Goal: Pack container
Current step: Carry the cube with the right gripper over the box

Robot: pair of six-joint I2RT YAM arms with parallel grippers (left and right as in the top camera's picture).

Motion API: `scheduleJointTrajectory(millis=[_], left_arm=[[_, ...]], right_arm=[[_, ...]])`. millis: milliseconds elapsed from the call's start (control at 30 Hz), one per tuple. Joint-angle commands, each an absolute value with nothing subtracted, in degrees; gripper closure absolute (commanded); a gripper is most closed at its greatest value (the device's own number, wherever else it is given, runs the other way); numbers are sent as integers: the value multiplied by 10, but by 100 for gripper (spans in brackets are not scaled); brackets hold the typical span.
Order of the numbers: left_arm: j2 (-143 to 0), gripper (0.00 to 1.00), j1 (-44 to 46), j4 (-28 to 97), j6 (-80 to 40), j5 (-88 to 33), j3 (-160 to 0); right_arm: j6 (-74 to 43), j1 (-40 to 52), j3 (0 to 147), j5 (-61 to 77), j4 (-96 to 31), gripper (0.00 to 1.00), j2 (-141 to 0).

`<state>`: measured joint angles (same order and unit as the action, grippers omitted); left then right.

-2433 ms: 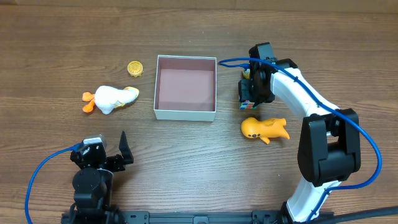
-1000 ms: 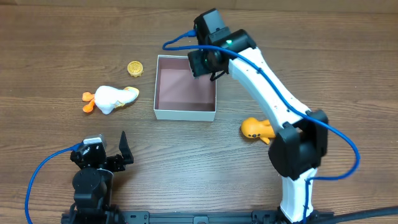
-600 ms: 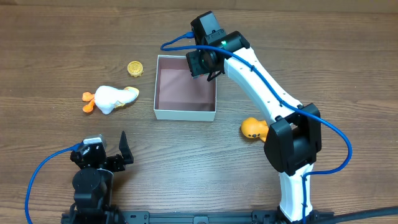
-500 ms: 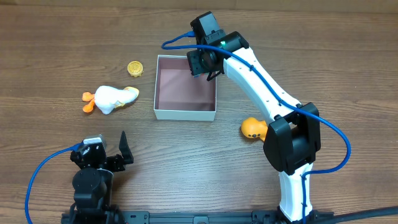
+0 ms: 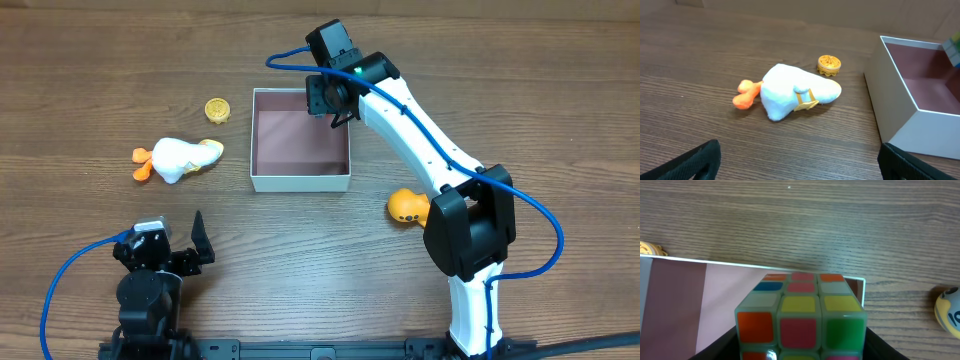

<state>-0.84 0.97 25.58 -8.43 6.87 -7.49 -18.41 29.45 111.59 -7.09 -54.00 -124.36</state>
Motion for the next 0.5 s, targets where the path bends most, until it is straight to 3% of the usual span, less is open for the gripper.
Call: scheduleJointTrajectory(millis=[0, 467], left_arm=[[-3, 0, 4, 255, -73, 64, -73], [-3, 0, 4, 255, -73, 64, -73]], right_arm=[[-196, 295, 1102, -79, -546, 53, -1246], [-198, 295, 1102, -79, -556, 54, -1277]])
